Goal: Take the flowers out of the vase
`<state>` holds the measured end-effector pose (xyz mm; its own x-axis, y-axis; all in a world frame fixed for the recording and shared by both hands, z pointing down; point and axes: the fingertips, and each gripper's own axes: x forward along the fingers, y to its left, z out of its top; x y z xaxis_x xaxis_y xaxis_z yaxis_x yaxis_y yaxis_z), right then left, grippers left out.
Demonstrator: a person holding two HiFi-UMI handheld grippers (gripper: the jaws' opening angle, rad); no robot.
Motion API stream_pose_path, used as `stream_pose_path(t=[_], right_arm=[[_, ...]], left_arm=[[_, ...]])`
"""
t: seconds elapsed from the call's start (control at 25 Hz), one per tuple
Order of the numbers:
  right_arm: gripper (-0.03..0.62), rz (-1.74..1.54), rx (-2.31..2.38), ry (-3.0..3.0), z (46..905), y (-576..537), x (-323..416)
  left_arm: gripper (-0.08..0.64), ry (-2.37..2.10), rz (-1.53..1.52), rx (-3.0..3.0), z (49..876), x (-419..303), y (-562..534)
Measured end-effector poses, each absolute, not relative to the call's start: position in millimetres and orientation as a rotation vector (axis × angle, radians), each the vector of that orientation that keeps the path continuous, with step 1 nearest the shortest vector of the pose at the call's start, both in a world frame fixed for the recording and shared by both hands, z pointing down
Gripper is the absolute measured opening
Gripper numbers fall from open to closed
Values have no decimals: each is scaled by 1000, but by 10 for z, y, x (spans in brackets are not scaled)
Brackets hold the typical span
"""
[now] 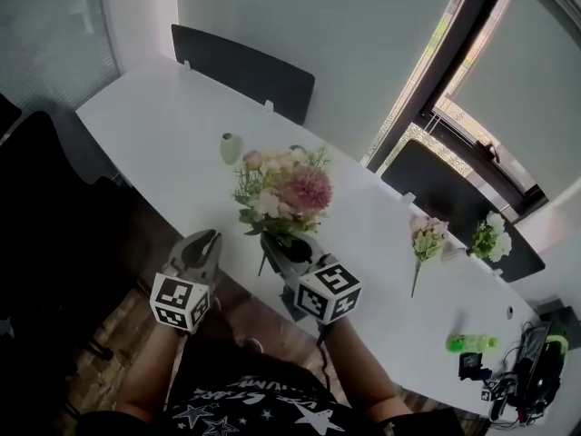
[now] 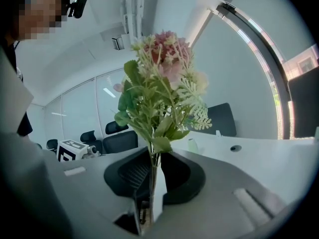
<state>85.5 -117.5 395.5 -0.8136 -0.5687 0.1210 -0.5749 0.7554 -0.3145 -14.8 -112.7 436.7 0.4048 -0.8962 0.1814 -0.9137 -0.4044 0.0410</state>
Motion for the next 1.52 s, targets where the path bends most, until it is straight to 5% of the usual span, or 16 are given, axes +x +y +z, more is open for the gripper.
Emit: stream_pose_path(t=[1.52], right_arm=[[60, 526, 1127, -2854, 3818, 850, 248]], left_arm=[[30, -1520, 103, 2577, 3979, -821, 979]])
